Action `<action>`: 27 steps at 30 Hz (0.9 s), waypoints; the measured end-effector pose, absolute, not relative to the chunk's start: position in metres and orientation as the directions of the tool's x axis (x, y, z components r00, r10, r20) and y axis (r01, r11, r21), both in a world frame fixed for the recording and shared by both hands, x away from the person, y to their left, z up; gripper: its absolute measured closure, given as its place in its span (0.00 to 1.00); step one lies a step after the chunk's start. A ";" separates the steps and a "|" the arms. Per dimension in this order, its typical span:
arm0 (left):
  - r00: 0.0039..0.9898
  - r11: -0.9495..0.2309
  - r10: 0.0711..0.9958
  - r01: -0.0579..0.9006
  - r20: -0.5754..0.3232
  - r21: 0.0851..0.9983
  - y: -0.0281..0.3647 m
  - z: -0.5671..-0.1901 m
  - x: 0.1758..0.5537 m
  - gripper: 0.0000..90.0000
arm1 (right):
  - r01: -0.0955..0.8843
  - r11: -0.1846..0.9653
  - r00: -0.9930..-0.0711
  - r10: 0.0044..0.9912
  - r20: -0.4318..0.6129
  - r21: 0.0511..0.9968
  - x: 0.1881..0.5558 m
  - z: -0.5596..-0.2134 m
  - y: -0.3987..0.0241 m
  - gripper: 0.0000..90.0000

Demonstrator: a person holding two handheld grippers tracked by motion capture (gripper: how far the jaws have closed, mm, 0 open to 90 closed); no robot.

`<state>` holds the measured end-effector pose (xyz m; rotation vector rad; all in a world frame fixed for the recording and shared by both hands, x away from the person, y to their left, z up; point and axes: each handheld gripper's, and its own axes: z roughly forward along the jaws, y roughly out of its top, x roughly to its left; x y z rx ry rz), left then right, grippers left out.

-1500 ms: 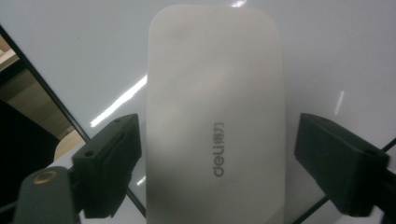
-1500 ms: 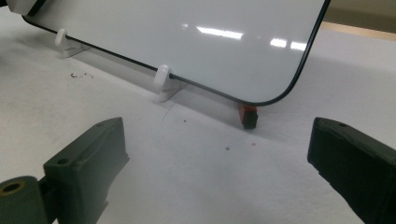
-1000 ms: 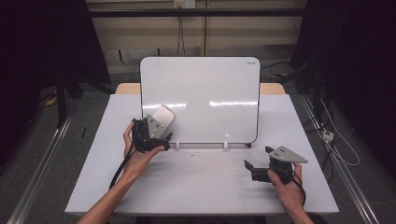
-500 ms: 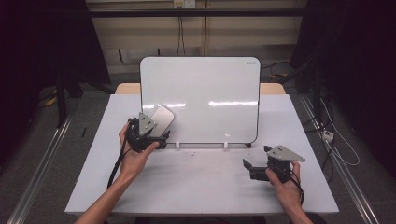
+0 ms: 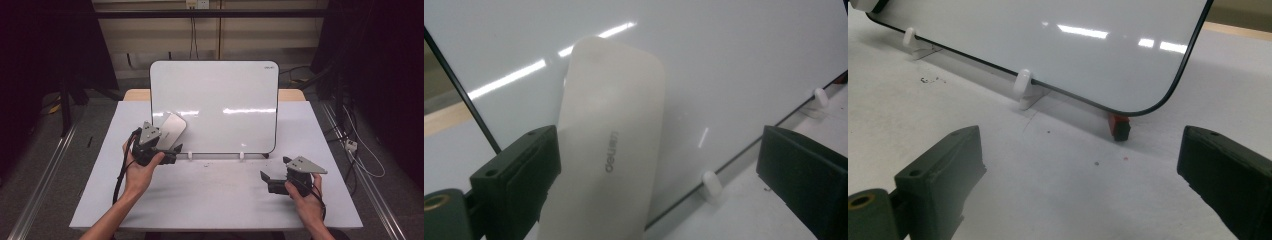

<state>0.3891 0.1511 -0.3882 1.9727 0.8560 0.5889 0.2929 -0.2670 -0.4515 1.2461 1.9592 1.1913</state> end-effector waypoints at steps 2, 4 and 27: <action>0.641 -0.363 0.764 0.335 0.072 0.870 0.153 -0.388 0.385 0.06 | 0.439 0.187 -0.437 0.899 0.027 0.879 0.292 -0.451 -0.267 0.05; 0.644 -0.359 0.763 0.343 0.061 0.868 0.156 -0.386 0.383 0.06 | 0.437 0.187 -0.437 0.899 0.026 0.880 0.292 -0.451 -0.267 0.05; 0.628 -0.374 0.776 0.380 0.061 0.846 0.173 -0.393 0.349 0.06 | 0.432 0.185 -0.425 0.905 0.018 0.882 0.288 -0.450 -0.271 0.05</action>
